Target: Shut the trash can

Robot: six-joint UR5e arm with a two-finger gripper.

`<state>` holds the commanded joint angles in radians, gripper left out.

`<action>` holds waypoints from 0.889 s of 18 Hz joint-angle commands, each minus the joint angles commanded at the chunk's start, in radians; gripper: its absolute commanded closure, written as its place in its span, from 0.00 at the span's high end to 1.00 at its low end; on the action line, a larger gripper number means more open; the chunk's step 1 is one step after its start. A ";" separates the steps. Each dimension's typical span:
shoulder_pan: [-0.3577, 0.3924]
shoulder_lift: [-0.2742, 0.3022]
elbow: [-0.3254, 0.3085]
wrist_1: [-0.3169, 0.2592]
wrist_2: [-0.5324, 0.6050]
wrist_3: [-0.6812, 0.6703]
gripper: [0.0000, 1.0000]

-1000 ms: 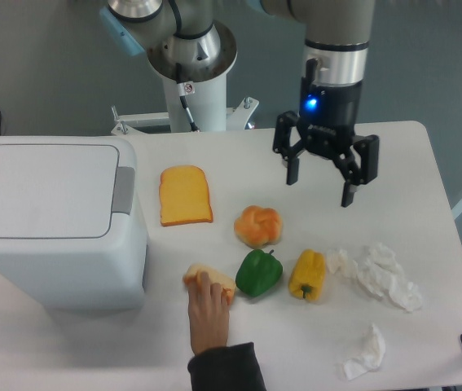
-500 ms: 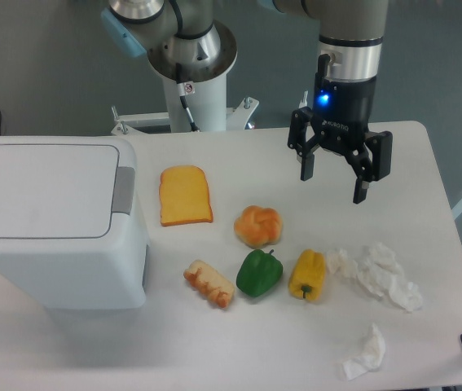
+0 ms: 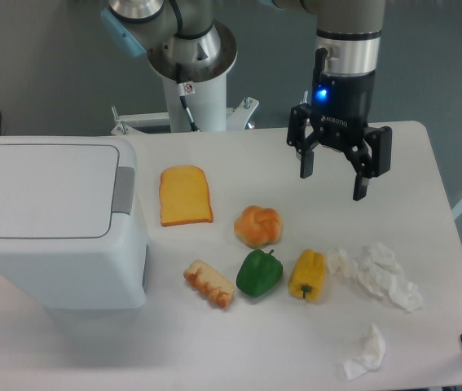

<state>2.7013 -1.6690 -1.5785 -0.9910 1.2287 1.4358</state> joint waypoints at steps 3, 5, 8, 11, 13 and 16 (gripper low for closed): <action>0.002 0.002 -0.008 0.002 -0.003 -0.012 1.00; 0.000 0.003 -0.008 0.002 -0.005 -0.012 1.00; -0.006 0.009 -0.008 0.002 -0.006 -0.028 1.00; -0.009 0.011 -0.006 0.002 -0.006 -0.028 1.00; -0.009 0.011 -0.006 0.002 -0.006 -0.028 1.00; -0.011 0.012 -0.006 0.002 -0.008 -0.028 1.00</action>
<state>2.6906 -1.6567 -1.5846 -0.9894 1.2211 1.4082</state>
